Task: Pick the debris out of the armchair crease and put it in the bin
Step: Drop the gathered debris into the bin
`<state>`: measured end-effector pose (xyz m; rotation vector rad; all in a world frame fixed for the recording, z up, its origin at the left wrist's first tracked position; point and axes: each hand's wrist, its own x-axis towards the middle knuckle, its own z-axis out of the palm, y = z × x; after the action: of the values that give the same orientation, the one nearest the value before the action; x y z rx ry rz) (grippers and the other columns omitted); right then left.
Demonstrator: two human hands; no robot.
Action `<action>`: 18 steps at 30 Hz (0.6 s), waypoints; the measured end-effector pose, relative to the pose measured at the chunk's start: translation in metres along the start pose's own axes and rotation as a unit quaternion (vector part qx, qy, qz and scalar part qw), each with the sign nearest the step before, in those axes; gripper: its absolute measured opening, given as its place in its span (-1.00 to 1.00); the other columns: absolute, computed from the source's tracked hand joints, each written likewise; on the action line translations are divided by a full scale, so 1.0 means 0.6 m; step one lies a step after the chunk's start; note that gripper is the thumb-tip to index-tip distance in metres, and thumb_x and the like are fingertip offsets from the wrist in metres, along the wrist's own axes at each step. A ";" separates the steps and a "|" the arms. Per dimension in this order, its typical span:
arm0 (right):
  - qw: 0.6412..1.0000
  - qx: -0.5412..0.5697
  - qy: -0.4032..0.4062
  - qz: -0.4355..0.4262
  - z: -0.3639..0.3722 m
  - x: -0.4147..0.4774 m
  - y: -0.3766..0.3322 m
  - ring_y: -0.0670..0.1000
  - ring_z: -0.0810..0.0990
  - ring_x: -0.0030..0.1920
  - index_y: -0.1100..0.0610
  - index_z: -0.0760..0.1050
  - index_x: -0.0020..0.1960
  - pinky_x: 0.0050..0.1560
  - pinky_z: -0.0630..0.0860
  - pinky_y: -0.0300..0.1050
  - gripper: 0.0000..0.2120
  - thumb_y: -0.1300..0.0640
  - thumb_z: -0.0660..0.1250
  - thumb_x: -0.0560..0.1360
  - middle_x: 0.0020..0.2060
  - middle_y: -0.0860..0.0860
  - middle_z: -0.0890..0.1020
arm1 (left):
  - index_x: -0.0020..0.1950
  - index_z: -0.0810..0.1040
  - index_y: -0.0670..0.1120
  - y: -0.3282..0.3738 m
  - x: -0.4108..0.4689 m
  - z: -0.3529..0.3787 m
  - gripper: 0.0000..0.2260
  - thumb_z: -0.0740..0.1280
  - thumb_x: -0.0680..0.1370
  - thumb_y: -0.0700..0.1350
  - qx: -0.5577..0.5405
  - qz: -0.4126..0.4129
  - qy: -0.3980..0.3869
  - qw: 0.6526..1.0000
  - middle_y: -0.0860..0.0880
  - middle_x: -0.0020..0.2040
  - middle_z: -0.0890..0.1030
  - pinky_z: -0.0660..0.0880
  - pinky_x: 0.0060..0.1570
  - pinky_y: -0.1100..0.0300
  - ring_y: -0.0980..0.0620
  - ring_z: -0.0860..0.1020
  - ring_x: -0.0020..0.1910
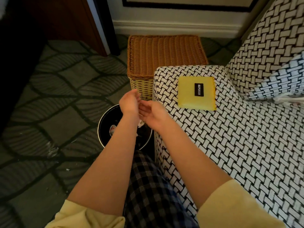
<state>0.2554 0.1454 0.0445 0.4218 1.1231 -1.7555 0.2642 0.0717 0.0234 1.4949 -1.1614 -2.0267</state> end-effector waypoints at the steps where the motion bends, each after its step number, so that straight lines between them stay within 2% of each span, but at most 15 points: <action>1: 1.000 -0.002 -0.004 -0.022 -0.005 -0.014 -0.017 0.17 0.51 0.18 0.35 0.43 0.19 0.33 0.33 0.00 -0.72 0.35 0.05 0.56 0.03 0.26 0.56 | -0.07 0.59 -0.11 0.007 -0.010 0.016 -0.82 0.19 0.55 -0.24 0.010 0.016 -0.009 1.000 0.00 -0.23 0.59 0.47 -0.21 0.29 0.10 0.52 -0.28; 3: 0.998 -0.012 -0.007 -0.059 -0.016 -0.042 -0.050 0.19 0.39 0.33 0.39 0.35 0.30 0.32 0.31 -0.03 -0.66 0.36 0.05 0.55 0.20 0.28 0.50 | -0.20 0.55 -0.03 0.019 -0.030 0.043 -0.77 0.18 0.56 -0.24 0.030 0.046 -0.024 0.998 0.02 -0.25 0.59 0.49 -0.19 0.27 0.11 0.53 -0.28; 5: 0.997 -0.021 -0.016 -0.077 -0.032 -0.065 -0.078 0.18 0.38 0.35 0.39 0.34 0.31 0.33 0.31 -0.04 -0.65 0.34 0.06 0.56 0.28 0.27 0.45 | -0.24 0.55 0.02 0.024 -0.052 0.065 -0.75 0.19 0.55 -0.22 0.060 0.095 -0.038 0.993 0.04 -0.24 0.60 0.51 -0.08 0.20 0.09 0.55 -0.21; 7: 0.994 -0.027 -0.022 -0.100 -0.054 -0.083 -0.103 0.17 0.42 0.31 0.37 0.38 0.29 0.31 0.35 -0.03 -0.66 0.32 0.06 0.56 0.25 0.26 0.47 | -0.28 0.54 0.03 0.027 -0.076 0.091 -0.72 0.20 0.54 -0.25 0.087 0.150 -0.055 0.983 0.07 -0.25 0.58 0.51 0.02 0.14 0.08 0.55 -0.15; 9: 0.990 -0.021 -0.012 -0.136 -0.079 -0.098 -0.125 0.16 0.49 0.23 0.36 0.41 0.26 0.25 0.42 -0.05 -0.68 0.30 0.07 0.57 0.18 0.24 0.53 | -0.31 0.52 0.03 0.027 -0.102 0.120 -0.70 0.19 0.53 -0.29 0.116 0.203 -0.087 0.968 0.08 -0.26 0.56 0.49 -0.01 0.16 0.11 0.53 -0.17; 11: 0.980 -0.025 0.047 -0.191 -0.108 -0.110 -0.149 0.10 0.59 0.06 0.36 0.46 0.20 0.10 0.53 -0.13 -0.72 0.30 0.11 0.56 0.03 0.20 0.59 | -0.29 0.51 0.01 0.022 -0.127 0.153 -0.71 0.19 0.53 -0.30 0.168 0.256 -0.136 0.942 0.11 -0.26 0.54 0.46 -0.06 0.21 0.13 0.50 -0.19; 12: 0.969 -0.043 0.101 -0.220 -0.124 -0.112 -0.159 0.04 0.61 -0.04 0.33 0.50 0.15 0.01 0.57 -0.19 -0.74 0.30 0.13 0.55 -0.04 0.17 0.62 | -0.26 0.52 -0.01 0.018 -0.137 0.168 -0.74 0.19 0.54 -0.29 0.205 0.284 -0.162 0.923 0.12 -0.24 0.54 0.44 -0.10 0.26 0.14 0.49 -0.20; 13: 0.948 -0.088 0.167 -0.257 -0.144 -0.113 -0.170 -0.02 0.61 -0.13 0.29 0.54 0.10 -0.08 0.58 -0.24 -0.75 0.31 0.13 0.54 -0.07 0.14 0.63 | -0.21 0.53 -0.03 0.010 -0.148 0.185 -0.77 0.19 0.54 -0.28 0.246 0.309 -0.190 0.899 0.11 -0.20 0.55 0.41 -0.15 0.31 0.16 0.48 -0.21; 14: 0.908 -0.170 0.241 -0.298 -0.166 -0.111 -0.178 -0.08 0.59 -0.18 0.24 0.58 0.07 -0.14 0.55 -0.29 -0.74 0.31 0.12 0.54 -0.06 0.10 0.64 | -0.14 0.54 -0.04 0.002 -0.157 0.198 -0.80 0.19 0.55 -0.27 0.292 0.333 -0.216 0.870 0.09 -0.12 0.57 0.38 -0.21 0.36 0.18 0.46 -0.24; 15: 0.850 -0.274 0.300 -0.335 -0.192 -0.109 -0.185 -0.11 0.56 -0.18 0.19 0.59 0.06 -0.15 0.50 -0.32 -0.72 0.30 0.12 0.53 -0.03 0.07 0.63 | -0.06 0.55 -0.05 -0.007 -0.163 0.210 -0.80 0.18 0.56 -0.27 0.339 0.353 -0.245 0.837 0.07 -0.02 0.58 0.36 -0.27 0.39 0.20 0.46 -0.28; 17: 0.727 -0.470 0.336 -0.371 -0.251 -0.112 -0.189 -0.04 0.55 0.01 0.18 0.54 0.17 0.04 0.45 -0.24 -0.70 0.29 0.13 0.52 0.11 0.07 0.56 | 0.10 0.55 -0.07 -0.022 -0.171 0.231 -0.77 0.17 0.56 -0.28 0.427 0.388 -0.299 0.760 0.01 0.18 0.55 0.41 -0.25 0.37 0.10 0.53 -0.24; 18: 0.675 -0.550 0.334 -0.362 -0.285 -0.113 -0.191 0.03 0.51 0.14 0.19 0.50 0.23 0.17 0.44 -0.13 -0.68 0.29 0.14 0.52 0.20 0.09 0.51 | 0.16 0.53 -0.08 -0.028 -0.171 0.245 -0.74 0.17 0.56 -0.29 0.468 0.408 -0.321 0.715 -0.01 0.25 0.52 0.43 -0.13 0.29 0.01 0.57 -0.11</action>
<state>0.1546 0.3368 0.0609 -0.2383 2.9168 -1.0978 0.1714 0.2119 0.0877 0.2021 -2.7674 -1.2747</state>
